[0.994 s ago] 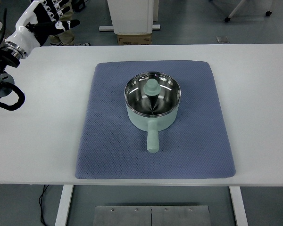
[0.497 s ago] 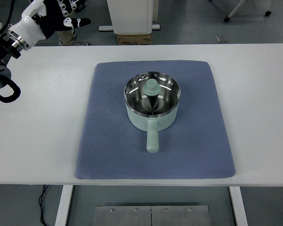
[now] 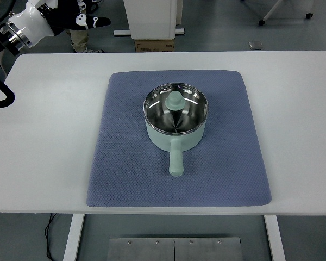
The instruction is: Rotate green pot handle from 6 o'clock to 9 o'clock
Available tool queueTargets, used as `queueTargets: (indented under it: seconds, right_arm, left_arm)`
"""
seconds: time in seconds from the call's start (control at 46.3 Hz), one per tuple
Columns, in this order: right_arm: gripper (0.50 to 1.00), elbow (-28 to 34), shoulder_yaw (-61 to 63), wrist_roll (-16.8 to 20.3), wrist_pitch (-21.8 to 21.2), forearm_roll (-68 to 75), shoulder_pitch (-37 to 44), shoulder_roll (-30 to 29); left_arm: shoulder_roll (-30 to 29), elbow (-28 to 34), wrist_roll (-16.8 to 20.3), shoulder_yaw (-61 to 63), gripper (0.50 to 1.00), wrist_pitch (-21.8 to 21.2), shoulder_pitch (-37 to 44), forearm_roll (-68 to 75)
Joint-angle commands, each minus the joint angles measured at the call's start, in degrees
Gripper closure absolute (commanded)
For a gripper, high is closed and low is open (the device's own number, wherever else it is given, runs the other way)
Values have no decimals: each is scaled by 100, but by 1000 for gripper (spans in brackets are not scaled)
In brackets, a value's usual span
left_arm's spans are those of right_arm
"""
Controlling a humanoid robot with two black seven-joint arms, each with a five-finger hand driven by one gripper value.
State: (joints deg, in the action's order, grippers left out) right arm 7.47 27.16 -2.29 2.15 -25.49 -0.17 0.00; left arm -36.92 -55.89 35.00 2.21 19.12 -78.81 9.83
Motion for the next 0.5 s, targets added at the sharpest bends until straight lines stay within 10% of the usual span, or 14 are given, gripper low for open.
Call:
queueTargets:
  seconds: [0.0,0.475]
  right_arm:
    - [500,0,0,1,4,0,-1,0]
    - [500,0,0,1,-4,0,-1,0]
  left_arm:
    - [44,-18,0,-10,500,-14,-100,528]
    - [-8,-950,0,-28,500,-40,-548,2207]
